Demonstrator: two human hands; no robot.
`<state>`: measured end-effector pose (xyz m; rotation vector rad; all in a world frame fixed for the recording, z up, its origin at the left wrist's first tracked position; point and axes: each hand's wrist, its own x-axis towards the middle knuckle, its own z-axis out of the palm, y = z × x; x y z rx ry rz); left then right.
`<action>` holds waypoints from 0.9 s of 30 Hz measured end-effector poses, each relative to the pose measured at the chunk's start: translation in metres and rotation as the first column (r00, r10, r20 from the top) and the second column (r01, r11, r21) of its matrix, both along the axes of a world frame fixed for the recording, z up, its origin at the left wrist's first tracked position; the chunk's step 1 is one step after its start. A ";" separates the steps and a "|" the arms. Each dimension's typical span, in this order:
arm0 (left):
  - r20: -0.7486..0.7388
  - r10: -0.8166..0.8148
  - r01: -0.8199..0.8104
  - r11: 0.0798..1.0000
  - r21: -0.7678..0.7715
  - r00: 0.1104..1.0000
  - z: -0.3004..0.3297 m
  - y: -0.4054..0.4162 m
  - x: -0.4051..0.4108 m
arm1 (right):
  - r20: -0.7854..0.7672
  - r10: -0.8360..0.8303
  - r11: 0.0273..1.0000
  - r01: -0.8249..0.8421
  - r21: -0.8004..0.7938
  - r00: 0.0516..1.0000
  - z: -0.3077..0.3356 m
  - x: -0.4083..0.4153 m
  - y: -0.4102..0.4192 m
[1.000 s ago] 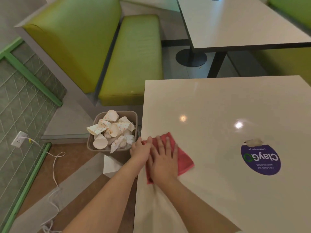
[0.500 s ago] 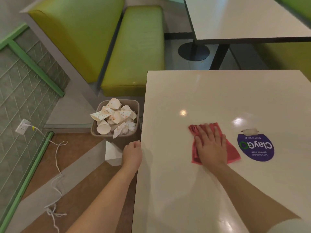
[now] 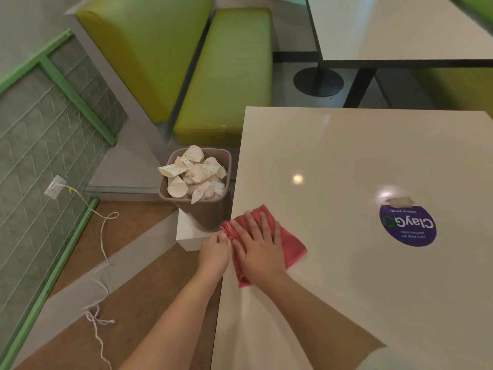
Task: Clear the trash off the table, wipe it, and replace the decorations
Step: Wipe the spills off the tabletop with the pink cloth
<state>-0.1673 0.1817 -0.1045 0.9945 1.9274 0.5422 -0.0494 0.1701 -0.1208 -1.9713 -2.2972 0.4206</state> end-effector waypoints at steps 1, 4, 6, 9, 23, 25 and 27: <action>0.002 -0.002 0.002 1.000 0.007 1.000 -0.002 -0.003 0.000 | 0.012 0.023 1.000 -0.023 -0.004 1.000 -0.001 0.008 0.002; -0.003 -0.009 0.009 1.000 0.014 1.000 0.001 -0.013 0.002 | 0.008 -0.047 0.999 0.047 -0.010 0.999 -0.004 0.047 0.004; -0.027 -0.015 0.015 1.000 0.016 1.000 0.001 -0.017 0.002 | 0.023 -0.193 0.981 0.193 0.006 0.981 -0.004 0.081 0.004; -0.085 -0.039 0.038 0.999 -0.009 0.996 0.001 -0.025 0.001 | 0.037 -0.373 0.928 0.373 0.012 0.927 -0.003 0.132 0.002; -0.050 -0.096 0.093 0.994 -0.066 0.994 0.019 -0.056 0.018 | -0.007 -0.032 0.999 0.032 -0.030 0.999 0.000 0.008 -0.061; -0.034 -0.089 0.087 0.994 -0.064 0.995 0.021 -0.061 0.020 | -0.004 0.046 0.999 -0.046 -0.022 0.999 -0.001 0.004 -0.069; -0.079 -0.094 0.089 0.994 -0.067 0.992 0.021 -0.064 0.021 | -0.018 0.071 0.998 -0.071 -0.002 0.997 -0.001 0.018 -0.068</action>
